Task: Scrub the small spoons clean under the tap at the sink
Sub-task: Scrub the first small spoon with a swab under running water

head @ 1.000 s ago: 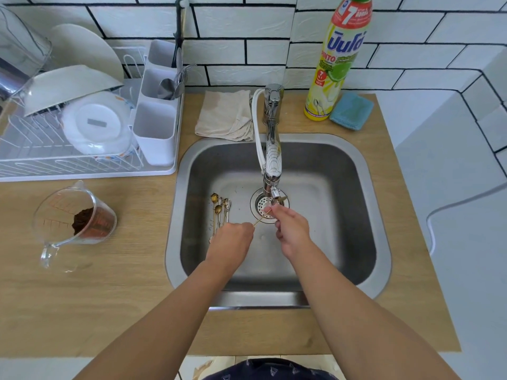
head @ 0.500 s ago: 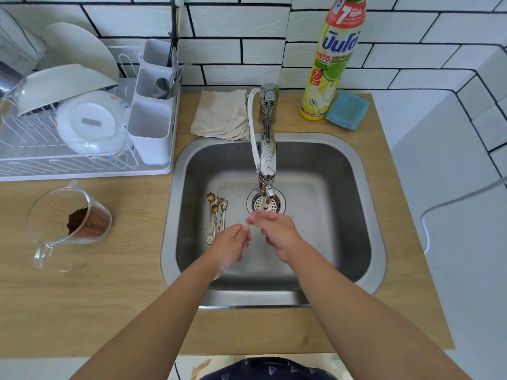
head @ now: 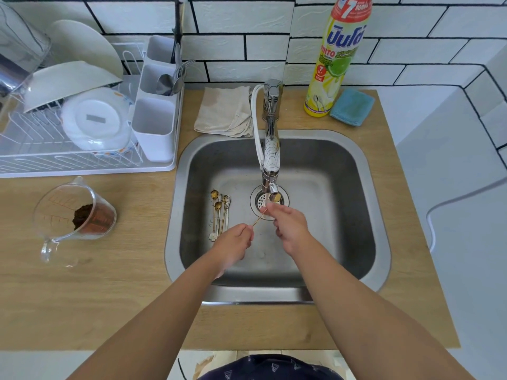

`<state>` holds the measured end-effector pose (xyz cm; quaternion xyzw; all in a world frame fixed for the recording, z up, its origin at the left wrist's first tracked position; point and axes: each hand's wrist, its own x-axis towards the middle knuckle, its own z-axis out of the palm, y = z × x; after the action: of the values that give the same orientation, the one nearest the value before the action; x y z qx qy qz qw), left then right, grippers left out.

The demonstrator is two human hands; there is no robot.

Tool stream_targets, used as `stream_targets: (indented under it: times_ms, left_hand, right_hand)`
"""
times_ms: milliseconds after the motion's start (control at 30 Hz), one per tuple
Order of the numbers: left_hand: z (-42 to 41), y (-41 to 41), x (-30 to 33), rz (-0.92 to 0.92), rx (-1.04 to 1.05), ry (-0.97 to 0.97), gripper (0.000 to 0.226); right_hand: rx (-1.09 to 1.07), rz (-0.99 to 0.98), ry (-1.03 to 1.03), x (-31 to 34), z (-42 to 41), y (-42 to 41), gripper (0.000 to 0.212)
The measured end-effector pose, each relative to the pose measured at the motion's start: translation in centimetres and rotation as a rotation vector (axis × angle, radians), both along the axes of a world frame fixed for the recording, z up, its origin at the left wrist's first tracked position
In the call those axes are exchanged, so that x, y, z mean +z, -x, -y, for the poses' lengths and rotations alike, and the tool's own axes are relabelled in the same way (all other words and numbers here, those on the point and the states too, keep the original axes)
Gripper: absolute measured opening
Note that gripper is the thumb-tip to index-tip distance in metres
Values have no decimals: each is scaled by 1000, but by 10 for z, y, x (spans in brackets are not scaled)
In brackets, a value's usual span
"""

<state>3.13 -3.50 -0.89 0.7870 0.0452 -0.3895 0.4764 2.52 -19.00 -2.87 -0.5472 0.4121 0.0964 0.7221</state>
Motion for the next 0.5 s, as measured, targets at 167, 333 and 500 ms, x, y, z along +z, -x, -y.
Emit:
stream_targets:
  times_ms: [167,333,500]
  left_hand:
    - [4,-5,8,-198,178,70,30]
    - [7,-5,10,-244,158,66,23]
    - [4,-5,8,-113,24,-29,37]
  right_hand:
    - [188,8,-91,-1,-13,10,15]
    - [31,7,-9,0,-5,-2,17]
    - [251,25,40,-3,-18,6,16]
